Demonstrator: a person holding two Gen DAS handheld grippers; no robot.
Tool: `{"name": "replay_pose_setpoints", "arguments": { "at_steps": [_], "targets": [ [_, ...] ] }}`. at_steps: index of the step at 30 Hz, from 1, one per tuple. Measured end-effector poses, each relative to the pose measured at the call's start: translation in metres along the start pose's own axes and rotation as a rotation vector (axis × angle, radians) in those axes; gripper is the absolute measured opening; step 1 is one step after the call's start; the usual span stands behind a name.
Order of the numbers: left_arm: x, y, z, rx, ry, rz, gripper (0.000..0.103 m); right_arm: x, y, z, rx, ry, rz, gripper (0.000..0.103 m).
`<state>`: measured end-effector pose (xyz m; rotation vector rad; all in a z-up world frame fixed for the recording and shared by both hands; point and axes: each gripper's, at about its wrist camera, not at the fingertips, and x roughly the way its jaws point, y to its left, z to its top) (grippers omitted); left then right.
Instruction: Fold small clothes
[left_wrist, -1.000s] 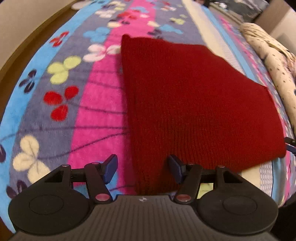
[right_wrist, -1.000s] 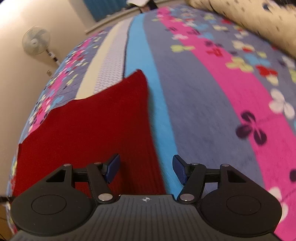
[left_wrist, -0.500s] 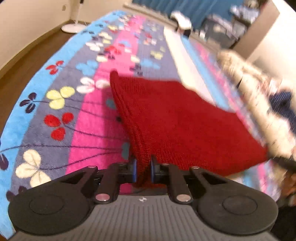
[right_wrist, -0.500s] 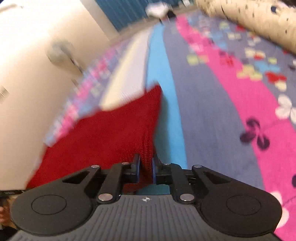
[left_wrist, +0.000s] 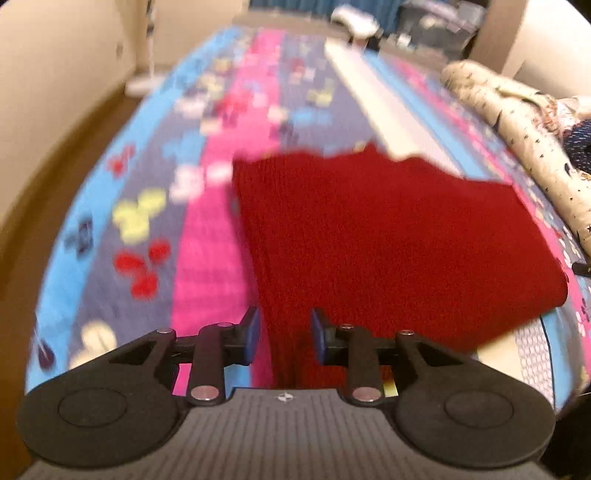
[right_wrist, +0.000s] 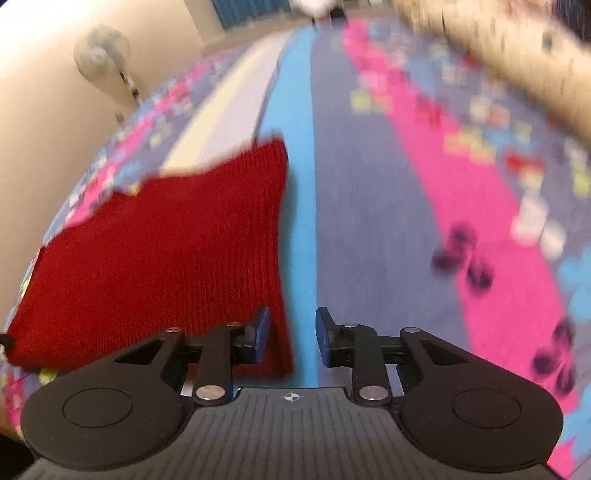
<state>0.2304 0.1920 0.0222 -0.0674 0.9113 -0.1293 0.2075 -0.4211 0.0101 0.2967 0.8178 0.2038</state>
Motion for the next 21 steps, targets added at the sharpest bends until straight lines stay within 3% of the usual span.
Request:
{"name": "replay_pose_setpoints", "arguments": {
  "at_steps": [2, 5, 9, 10, 13, 21],
  "targets": [
    [-0.013, -0.014, 0.001, 0.051, -0.063, -0.048, 0.032, 0.0, 0.001, 0.002, -0.013, -0.022, 0.067, 0.033],
    [-0.011, -0.036, -0.002, 0.15, -0.05, -0.093, 0.032, 0.005, 0.011, -0.002, -0.086, 0.011, 0.106, 0.038],
    [0.031, -0.049, -0.016, 0.237, 0.183, 0.015, 0.03, 0.043, 0.018, -0.018, -0.178, 0.217, -0.068, 0.042],
    [0.032, -0.049, -0.015, 0.234, 0.183, 0.017, 0.031, 0.046, 0.012, -0.02, -0.159, 0.24, -0.083, 0.045],
    [0.023, -0.045, -0.008, 0.18, 0.132, -0.007, 0.032, 0.041, 0.01, -0.014, -0.109, 0.203, -0.079, 0.049],
    [0.022, -0.04, 0.002, 0.103, 0.088, 0.047, 0.032, 0.016, 0.026, 0.001, -0.112, -0.008, -0.057, 0.048]
  ]
}}
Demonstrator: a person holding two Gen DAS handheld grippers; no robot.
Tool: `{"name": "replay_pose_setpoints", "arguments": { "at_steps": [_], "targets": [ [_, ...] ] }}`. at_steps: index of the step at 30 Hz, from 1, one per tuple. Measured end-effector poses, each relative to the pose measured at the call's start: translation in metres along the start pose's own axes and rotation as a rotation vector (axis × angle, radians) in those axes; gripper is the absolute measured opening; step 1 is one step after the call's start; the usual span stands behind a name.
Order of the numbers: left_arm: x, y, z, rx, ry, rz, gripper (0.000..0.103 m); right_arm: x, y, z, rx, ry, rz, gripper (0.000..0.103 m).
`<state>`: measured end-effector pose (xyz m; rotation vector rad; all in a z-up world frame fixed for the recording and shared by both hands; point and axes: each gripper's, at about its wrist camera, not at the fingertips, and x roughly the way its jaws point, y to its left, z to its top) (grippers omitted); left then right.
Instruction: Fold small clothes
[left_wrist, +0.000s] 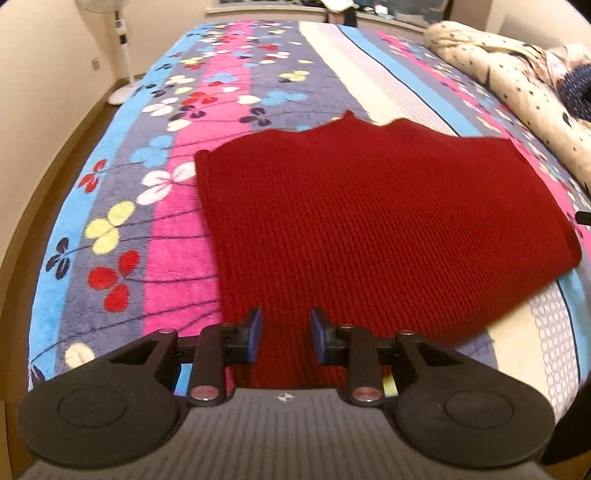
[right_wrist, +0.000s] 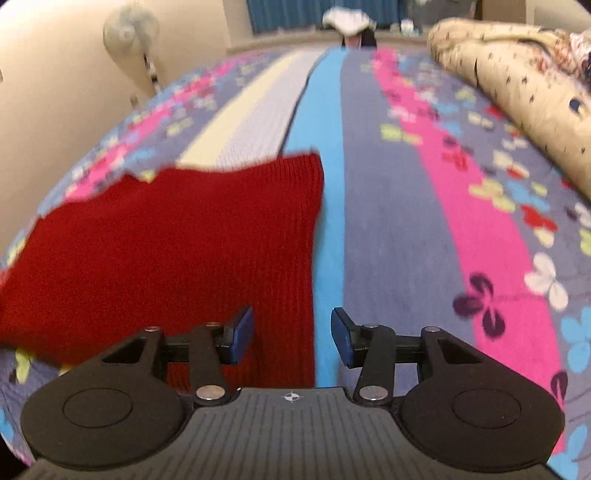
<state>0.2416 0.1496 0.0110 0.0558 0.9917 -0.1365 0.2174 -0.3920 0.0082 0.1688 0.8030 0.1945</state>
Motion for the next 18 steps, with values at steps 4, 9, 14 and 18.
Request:
{"name": "replay_pose_setpoints", "arguments": {
  "at_steps": [4, 9, 14, 18],
  "targets": [
    [0.003, 0.004, 0.004, -0.031, -0.003, 0.014, 0.032, 0.005, -0.001, 0.011, 0.016, -0.028, 0.036, 0.049],
    [0.011, 0.005, 0.005, -0.032, 0.011, 0.027, 0.032, 0.043, 0.007, -0.002, -0.066, 0.185, -0.065, 0.051],
    [0.013, 0.009, 0.005, -0.04, 0.016, 0.042, 0.032, 0.044, 0.006, 0.0, -0.06, 0.177, -0.065, 0.054],
    [0.014, 0.011, 0.004, -0.045, 0.022, 0.052, 0.033, 0.04, 0.006, 0.001, -0.066, 0.148, -0.06, 0.054]
  ]
}}
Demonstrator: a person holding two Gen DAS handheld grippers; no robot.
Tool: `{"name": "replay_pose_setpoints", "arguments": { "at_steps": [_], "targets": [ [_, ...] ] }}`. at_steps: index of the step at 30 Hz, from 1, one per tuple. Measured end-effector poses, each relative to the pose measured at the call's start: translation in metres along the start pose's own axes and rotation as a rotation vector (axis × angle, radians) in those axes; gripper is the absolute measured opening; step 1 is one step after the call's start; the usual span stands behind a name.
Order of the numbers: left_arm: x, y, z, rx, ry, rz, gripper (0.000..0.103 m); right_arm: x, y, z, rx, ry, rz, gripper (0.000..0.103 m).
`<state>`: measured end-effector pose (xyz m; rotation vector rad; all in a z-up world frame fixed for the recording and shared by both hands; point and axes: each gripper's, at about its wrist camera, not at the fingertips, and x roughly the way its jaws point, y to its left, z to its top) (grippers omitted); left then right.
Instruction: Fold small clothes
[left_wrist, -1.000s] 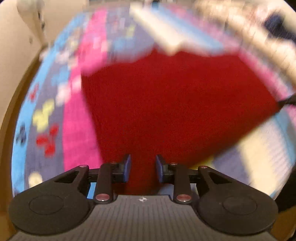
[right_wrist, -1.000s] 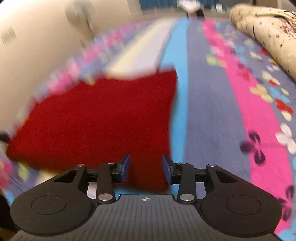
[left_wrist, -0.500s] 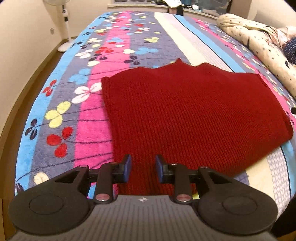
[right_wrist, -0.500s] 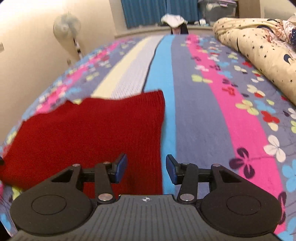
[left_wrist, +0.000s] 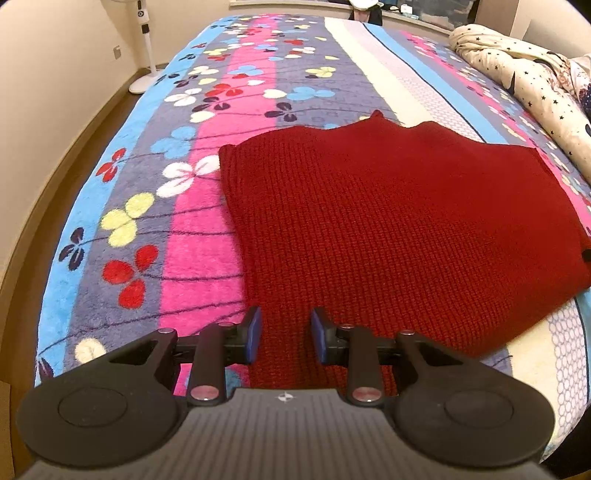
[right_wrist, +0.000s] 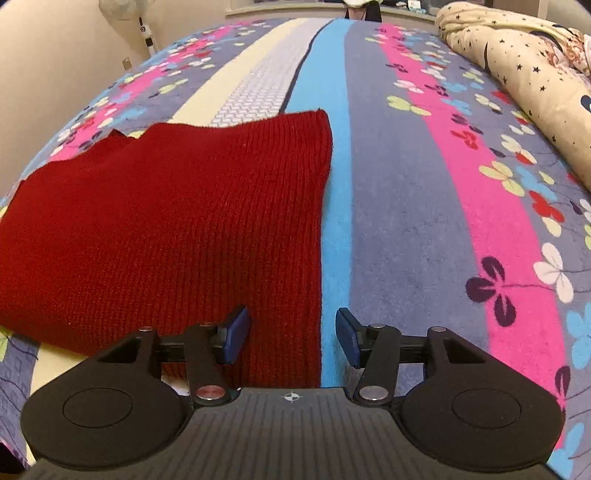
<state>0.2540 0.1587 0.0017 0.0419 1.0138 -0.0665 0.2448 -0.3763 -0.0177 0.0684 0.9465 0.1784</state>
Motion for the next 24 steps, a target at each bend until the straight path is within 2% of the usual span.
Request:
{"name": "replay_pose_setpoints", "arguments": {
  "at_steps": [8, 17, 24],
  "targets": [
    [-0.002, 0.0, 0.0, -0.009, -0.003, 0.007, 0.033, -0.013, -0.002, 0.004, 0.02, -0.093, 0.017, 0.054],
    [-0.002, 0.002, 0.0, -0.016, -0.002, 0.015, 0.034, -0.038, 0.009, 0.012, 0.028, -0.269, 0.035, 0.054],
    [-0.002, 0.005, 0.0, -0.028, -0.005, 0.017, 0.034, -0.053, 0.04, 0.012, -0.022, -0.367, 0.049, 0.054]
  ]
}}
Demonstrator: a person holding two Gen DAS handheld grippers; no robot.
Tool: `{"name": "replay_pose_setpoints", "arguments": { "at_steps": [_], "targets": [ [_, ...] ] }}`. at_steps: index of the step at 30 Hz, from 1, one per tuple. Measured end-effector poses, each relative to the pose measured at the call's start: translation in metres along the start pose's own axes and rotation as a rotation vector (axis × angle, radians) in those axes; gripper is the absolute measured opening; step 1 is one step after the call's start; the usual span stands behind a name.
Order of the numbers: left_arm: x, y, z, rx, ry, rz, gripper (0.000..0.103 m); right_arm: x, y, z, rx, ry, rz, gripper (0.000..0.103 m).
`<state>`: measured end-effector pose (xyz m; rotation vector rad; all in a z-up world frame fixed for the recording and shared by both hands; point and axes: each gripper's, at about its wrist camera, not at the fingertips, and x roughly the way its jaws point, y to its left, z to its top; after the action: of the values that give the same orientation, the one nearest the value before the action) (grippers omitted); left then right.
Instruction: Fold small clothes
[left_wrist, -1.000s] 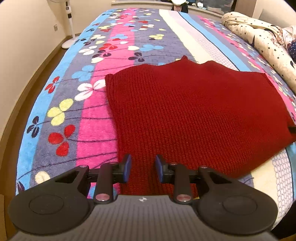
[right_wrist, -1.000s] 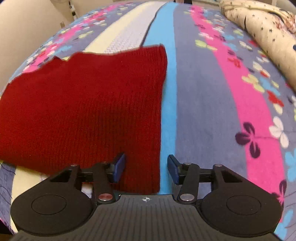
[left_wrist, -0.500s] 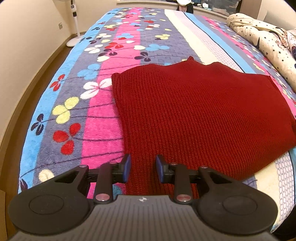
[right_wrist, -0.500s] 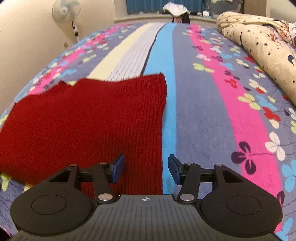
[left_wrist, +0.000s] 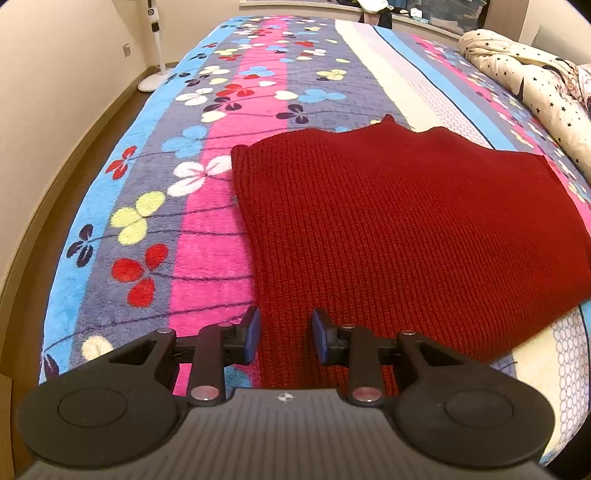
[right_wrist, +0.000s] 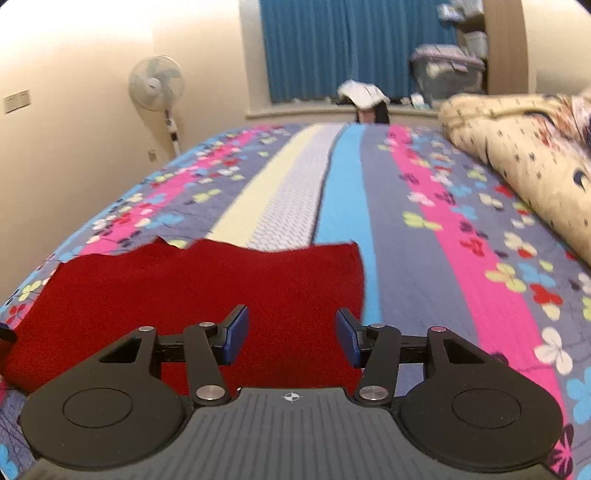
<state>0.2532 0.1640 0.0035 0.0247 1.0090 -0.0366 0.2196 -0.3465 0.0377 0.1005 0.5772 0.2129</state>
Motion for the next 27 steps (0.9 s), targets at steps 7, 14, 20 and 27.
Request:
{"name": "replay_pose_setpoints", "arguments": {
  "at_steps": [7, 14, 20, 27],
  "targets": [
    [-0.005, 0.009, 0.002, -0.045, -0.016, 0.005, 0.034, -0.002, 0.064, -0.01, -0.012, -0.021, 0.093, 0.054],
    [-0.008, 0.016, 0.005, -0.093, -0.032, 0.028, 0.034, 0.0, 0.139, -0.022, -0.097, -0.038, 0.192, 0.054],
    [-0.008, 0.024, 0.008, -0.154, -0.038, 0.047, 0.034, 0.003, 0.207, -0.039, -0.207, -0.065, 0.278, 0.054],
    [-0.006, 0.038, 0.01, -0.236, -0.035, 0.069, 0.034, 0.007, 0.255, -0.062, -0.292, -0.074, 0.339, 0.054]
  ]
}}
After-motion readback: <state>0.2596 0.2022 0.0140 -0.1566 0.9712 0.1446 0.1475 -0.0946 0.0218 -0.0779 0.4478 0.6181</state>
